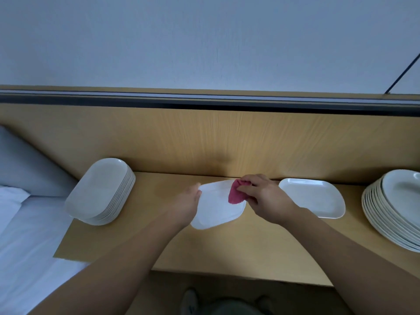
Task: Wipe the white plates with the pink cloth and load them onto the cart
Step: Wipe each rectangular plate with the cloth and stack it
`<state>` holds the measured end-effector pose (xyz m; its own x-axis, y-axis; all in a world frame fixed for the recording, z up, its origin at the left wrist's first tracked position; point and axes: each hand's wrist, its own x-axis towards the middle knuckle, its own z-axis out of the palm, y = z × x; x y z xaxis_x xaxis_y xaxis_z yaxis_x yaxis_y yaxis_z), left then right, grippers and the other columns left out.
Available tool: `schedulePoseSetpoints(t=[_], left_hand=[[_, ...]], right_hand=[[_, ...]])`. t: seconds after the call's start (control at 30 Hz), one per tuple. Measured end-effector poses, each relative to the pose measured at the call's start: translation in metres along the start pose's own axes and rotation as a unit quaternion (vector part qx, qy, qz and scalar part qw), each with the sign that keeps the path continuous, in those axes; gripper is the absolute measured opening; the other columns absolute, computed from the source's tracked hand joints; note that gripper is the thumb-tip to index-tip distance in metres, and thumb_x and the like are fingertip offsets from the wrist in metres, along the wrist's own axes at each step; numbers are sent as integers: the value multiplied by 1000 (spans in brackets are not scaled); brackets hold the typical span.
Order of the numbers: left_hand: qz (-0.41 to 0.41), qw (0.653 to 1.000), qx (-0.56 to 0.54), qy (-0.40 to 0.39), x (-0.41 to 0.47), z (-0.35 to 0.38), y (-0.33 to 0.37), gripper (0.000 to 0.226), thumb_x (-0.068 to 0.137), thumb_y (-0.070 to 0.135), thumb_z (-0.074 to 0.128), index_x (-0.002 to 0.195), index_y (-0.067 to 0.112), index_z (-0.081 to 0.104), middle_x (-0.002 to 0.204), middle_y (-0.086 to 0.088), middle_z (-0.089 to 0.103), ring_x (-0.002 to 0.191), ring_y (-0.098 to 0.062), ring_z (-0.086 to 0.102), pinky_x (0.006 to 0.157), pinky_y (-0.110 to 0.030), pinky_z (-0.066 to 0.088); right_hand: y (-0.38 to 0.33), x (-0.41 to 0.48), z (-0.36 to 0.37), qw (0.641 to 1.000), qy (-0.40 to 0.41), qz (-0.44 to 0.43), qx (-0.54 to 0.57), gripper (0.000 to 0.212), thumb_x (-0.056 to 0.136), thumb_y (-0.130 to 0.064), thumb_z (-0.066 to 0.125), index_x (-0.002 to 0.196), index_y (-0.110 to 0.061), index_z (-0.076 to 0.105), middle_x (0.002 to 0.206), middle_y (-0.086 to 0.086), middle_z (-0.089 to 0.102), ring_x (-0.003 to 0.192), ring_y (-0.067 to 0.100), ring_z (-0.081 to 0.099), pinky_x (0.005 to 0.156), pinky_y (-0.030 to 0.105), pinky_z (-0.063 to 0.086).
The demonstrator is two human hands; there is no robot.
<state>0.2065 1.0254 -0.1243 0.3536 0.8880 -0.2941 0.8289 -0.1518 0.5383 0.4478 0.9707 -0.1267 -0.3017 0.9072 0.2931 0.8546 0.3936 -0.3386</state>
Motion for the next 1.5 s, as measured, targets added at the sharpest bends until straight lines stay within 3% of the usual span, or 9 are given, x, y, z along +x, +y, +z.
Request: schedulePoseSetpoints(t=[0.2,0.27,0.4,0.57,0.7,0.9,1.17,1.3,1.5], left_hand=[[-41,994,-25,-99,9,3,-26,64,99,27,42,154,15,11,157,-5,23,142,-22,28,111,-34,28],[-37,993,-19,-110,12,2,-29,60,97,23,46,151,14,21,153,-6,31,136,-22,36,106,-32,32],[1,995,-19,-100,20,4,-36,22,89,19,53,109,24,47,113,-3,59,87,-11,52,69,-27,42],[31,995,5,-95,25,9,-38,29,89,17,54,118,13,51,102,0,57,93,-18,56,71,-27,38],[43,996,-21,-76,29,11,-39,26,87,14,58,113,14,56,103,0,62,93,-16,57,72,-22,37],[41,996,-24,-74,35,17,-43,16,85,20,60,99,20,52,93,4,57,84,-15,54,62,-20,34],[22,996,-35,-79,31,23,-43,44,91,16,58,134,15,48,123,-1,56,111,-19,53,86,-25,39],[-16,997,-48,-64,31,27,-44,47,90,18,60,135,14,46,125,-5,57,111,-22,54,88,-30,43],[-37,997,-40,-51,33,29,-45,47,90,21,61,133,14,45,122,-4,58,107,-21,55,84,-29,44]], right_hand=[[2,12,21,1000,-30,-4,2,34,75,1,73,105,-15,72,113,5,65,96,29,61,78,38,54],[1,19,28,999,-41,-10,7,35,75,1,72,106,-15,72,113,5,65,97,29,60,80,36,53],[-4,40,47,994,-94,-59,-10,38,80,-2,68,116,-16,67,120,4,63,102,29,57,88,41,51],[-11,66,73,981,-174,-86,-12,54,79,2,62,131,-15,56,130,1,56,118,29,50,103,48,41],[-20,64,86,960,-280,-24,-13,71,81,-7,51,149,-19,31,154,1,27,142,25,21,116,43,15],[-30,69,97,964,-255,74,-25,54,94,-43,50,140,-16,39,144,10,34,131,34,29,107,43,28],[-13,60,108,971,-238,18,15,32,96,-26,52,126,-16,55,132,4,52,121,30,47,99,41,40],[5,50,103,974,-226,14,17,38,95,-25,54,132,-15,54,135,4,54,121,30,50,98,44,43],[30,29,85,982,-186,34,4,21,97,-25,54,113,-14,62,121,-3,57,108,17,54,92,33,46]])
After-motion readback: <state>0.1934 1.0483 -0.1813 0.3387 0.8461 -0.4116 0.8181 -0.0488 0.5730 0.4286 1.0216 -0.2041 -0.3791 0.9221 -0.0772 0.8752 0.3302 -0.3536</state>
